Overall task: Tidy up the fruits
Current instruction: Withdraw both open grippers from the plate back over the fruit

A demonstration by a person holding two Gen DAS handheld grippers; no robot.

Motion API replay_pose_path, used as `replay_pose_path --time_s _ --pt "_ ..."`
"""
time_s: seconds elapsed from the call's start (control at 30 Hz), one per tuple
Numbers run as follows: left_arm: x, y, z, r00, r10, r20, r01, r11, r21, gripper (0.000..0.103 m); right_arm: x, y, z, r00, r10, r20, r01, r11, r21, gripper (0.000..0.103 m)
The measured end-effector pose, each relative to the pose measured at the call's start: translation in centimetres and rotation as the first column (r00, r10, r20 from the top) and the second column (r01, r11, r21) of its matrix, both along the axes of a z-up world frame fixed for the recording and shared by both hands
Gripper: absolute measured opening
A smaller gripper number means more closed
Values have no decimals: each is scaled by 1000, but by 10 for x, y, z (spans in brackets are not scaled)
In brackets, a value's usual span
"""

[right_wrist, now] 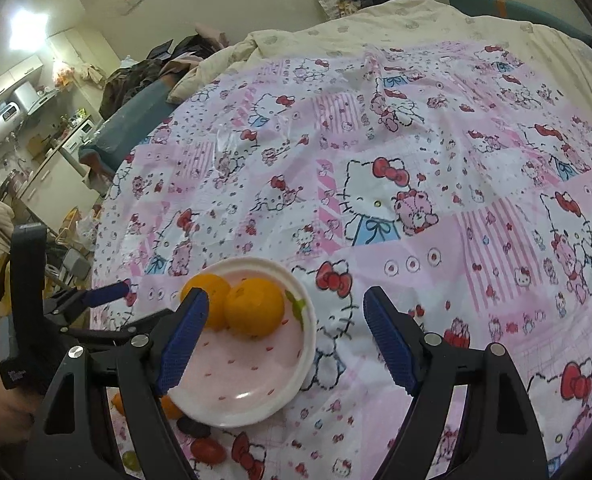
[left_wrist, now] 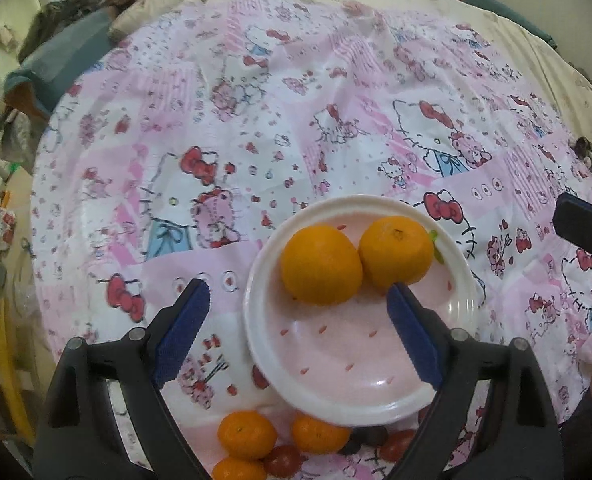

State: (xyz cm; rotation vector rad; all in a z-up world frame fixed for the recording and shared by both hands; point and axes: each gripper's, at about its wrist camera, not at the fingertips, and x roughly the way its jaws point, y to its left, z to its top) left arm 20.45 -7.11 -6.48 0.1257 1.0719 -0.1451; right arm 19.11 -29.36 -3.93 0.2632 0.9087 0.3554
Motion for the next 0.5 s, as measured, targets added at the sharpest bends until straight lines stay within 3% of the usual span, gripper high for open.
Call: replay_pose_path --time_s 0.5 --pt "-67 32 35 995 100 32 -97 993 -65 88 -59 19 10 998 57 3 -57 998 35 82"
